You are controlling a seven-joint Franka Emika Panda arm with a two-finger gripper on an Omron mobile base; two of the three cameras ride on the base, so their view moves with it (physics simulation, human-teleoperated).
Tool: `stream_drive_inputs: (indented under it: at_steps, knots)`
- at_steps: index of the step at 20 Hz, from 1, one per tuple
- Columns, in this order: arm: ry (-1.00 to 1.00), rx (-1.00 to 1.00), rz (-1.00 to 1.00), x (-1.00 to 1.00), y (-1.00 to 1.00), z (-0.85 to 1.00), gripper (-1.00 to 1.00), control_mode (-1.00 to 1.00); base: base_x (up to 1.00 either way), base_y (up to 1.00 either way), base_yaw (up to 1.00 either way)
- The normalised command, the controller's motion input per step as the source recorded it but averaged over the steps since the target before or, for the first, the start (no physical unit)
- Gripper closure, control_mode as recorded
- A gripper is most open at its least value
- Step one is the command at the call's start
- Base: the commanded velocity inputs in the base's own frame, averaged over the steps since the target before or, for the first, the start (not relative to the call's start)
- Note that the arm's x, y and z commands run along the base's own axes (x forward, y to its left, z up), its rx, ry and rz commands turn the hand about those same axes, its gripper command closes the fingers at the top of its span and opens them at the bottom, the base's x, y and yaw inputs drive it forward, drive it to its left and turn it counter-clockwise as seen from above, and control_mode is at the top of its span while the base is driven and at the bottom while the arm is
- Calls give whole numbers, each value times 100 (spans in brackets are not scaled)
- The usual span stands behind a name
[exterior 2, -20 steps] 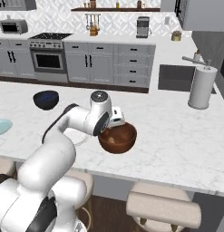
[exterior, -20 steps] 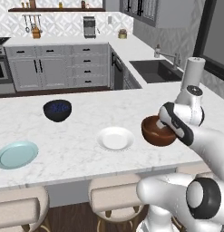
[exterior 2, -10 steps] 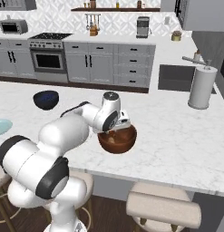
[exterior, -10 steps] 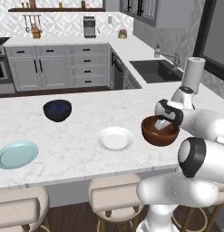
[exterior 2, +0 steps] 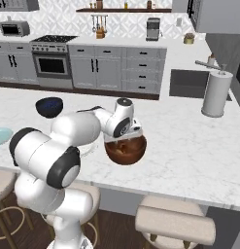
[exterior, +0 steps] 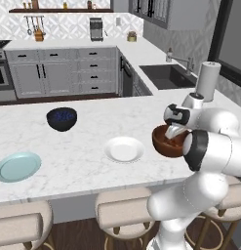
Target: Pick the chicken drumstick and sweet potato from their plates and place them in the bowl. Then put the bowl in the fridge.
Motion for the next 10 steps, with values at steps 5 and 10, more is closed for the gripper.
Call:
stream_drive_inputs:
  at_steps: [5, 10]
  knots:
    - [-1, 0, -3, -36, -1, 10, -100, -100, 0, 0, 0]
    - [1, 1, -36, -68, -17, 18, -100, -100, 0, 0, 0]
